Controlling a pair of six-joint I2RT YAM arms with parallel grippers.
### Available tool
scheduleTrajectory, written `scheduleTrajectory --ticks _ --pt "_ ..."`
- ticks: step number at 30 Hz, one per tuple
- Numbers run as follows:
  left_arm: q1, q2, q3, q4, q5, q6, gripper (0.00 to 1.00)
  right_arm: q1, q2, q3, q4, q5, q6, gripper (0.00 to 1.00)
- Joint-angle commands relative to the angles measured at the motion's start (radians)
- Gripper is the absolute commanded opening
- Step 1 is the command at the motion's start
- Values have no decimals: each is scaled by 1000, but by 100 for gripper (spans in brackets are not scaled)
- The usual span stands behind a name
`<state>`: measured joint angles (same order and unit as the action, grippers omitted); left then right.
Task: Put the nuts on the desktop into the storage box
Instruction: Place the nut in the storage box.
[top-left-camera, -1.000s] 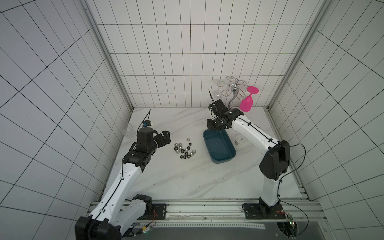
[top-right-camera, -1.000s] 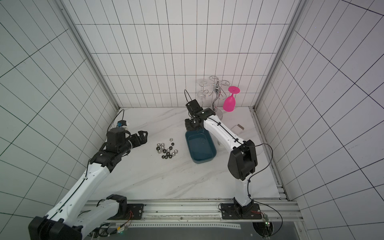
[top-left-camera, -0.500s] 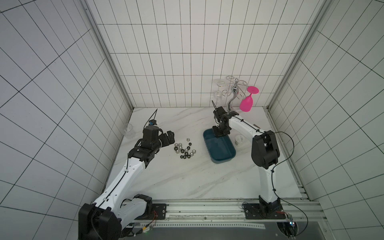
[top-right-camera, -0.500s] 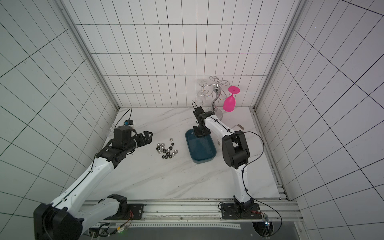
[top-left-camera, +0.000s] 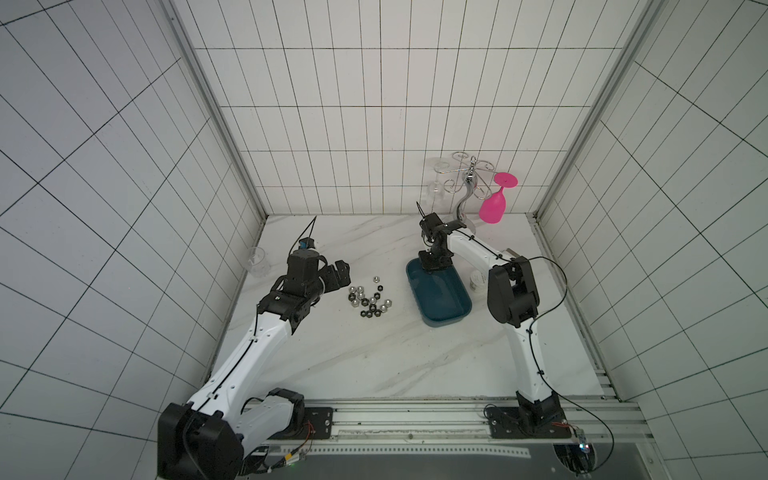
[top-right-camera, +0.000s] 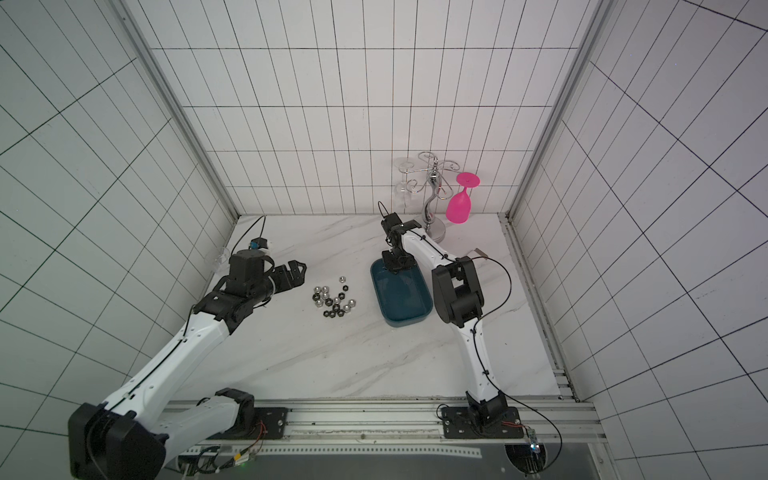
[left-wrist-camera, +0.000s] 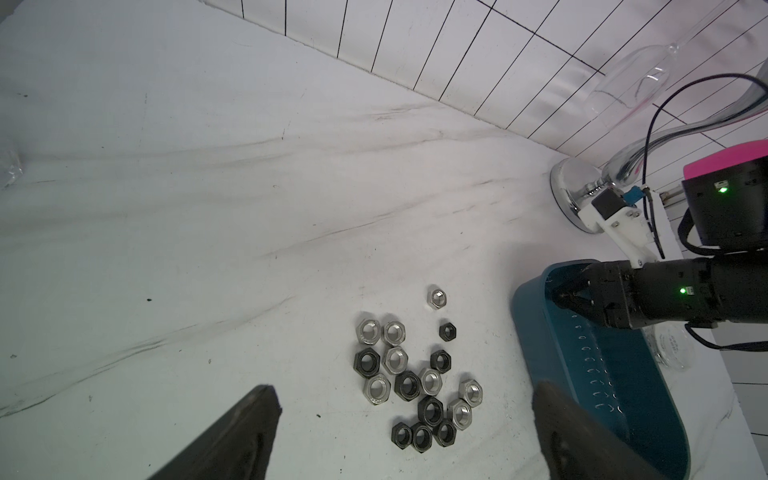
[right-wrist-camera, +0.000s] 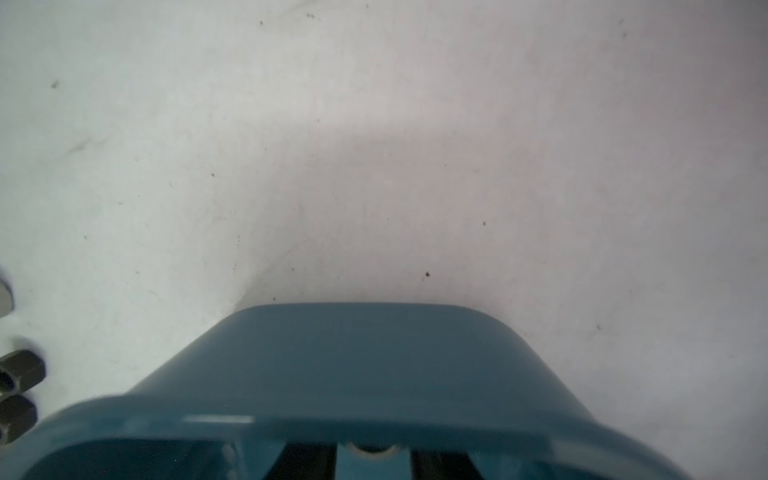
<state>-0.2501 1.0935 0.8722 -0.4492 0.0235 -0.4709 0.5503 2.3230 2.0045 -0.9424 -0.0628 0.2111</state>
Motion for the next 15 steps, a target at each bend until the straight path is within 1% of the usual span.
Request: scheduleTrajectory --ticks 1,3,5,9,12,15 --pt "-5 3 38 -9 -13 17 98 5 8 34 -42 17 -10 39" --pt "-5 3 42 -16 -17 19 99 5 -8 35 -42 21 -9 42" --pt "-5 0 45 -22 -21 21 99 7 -41 35 -42 25 -6 43" --pt "-5 -6 52 -36 -35 23 99 20 -151 22 -24 36 9 44" --pt "-3 -7 50 -37 -41 20 99 59 -244 -14 36 32 12 47" --pt "0 -3 51 -44 -48 10 98 114 -263 10 48 18 7 51"
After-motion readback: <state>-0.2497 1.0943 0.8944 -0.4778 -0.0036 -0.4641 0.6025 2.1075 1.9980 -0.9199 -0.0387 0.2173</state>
